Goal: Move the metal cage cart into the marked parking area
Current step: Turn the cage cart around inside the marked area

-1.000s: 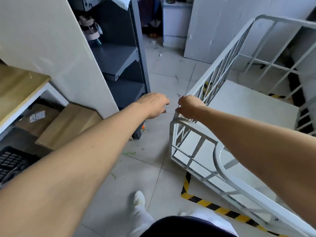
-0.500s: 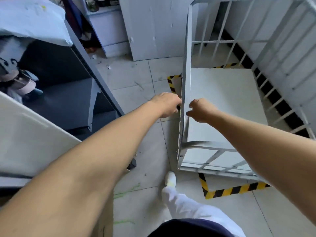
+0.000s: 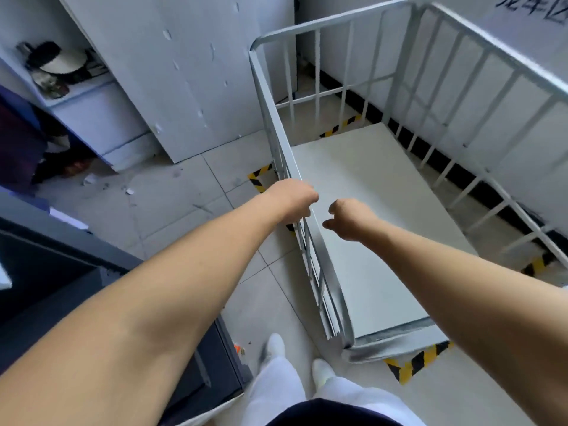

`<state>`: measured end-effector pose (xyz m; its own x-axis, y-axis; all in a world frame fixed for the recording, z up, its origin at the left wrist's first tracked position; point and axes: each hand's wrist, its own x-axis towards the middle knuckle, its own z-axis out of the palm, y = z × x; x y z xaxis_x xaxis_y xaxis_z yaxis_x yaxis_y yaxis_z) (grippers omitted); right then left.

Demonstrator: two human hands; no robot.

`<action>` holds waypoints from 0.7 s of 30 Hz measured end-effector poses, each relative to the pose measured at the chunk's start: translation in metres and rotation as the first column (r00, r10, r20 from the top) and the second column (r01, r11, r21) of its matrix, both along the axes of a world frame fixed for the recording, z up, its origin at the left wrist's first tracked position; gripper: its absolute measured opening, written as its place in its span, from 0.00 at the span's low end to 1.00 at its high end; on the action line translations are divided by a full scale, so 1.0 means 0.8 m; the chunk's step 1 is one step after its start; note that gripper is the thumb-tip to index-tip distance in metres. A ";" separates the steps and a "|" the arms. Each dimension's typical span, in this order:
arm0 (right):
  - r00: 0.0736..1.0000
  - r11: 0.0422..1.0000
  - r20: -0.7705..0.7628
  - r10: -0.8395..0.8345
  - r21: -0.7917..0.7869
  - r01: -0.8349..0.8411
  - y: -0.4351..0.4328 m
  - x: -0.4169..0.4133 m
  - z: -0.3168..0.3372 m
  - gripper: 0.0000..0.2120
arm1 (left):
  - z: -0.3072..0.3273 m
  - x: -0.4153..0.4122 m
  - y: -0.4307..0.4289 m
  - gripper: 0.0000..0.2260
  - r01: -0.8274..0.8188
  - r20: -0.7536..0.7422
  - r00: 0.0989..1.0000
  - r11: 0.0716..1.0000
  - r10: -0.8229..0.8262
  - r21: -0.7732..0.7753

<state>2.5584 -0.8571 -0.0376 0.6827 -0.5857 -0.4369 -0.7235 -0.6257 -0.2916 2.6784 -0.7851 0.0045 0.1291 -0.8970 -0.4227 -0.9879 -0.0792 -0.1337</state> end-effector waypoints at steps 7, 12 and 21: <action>0.967 0.968 -0.061 -0.248 0.014 0.250 -0.055 0.026 -0.009 0.21 | -0.022 0.043 -0.113 0.16 0.279 -0.007 0.960 0.956 -0.280 0.094; 0.900 0.903 -0.092 -0.427 0.021 0.430 -0.091 0.032 -0.008 0.20 | -0.021 0.067 -0.175 0.15 0.436 -0.015 0.899 0.896 -0.437 0.080; 0.781 0.782 -0.087 -0.619 0.026 0.623 -0.140 0.029 -0.016 0.21 | -0.038 0.059 -0.251 0.15 0.628 -0.070 0.777 0.778 -0.626 0.008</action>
<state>2.5816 -0.9692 -0.0506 0.1455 -0.8480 -0.5096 -0.9696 -0.0199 -0.2438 2.7259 -0.9863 -0.0256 -0.4841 -0.7573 -0.4383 -0.8235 0.5637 -0.0645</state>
